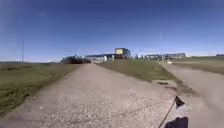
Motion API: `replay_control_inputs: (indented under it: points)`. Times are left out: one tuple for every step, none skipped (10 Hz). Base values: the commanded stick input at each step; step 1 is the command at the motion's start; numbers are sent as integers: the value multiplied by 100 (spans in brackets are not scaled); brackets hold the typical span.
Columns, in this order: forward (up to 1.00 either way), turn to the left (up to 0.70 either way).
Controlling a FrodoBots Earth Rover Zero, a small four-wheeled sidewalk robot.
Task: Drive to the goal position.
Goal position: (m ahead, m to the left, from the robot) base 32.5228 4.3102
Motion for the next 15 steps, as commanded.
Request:
replay_control_inputs:
  points:
    - [100, 0]
    - [100, 0]
    - [100, 0]
    - [100, 0]
    - [100, 0]
    - [100, 0]
    - [100, 0]
    - [100, 0]
    - [100, 0]
    - [100, 0]
    - [100, 0]
    - [100, 0]
    - [100, 0]
    - [100, 0]
    - [100, 0]
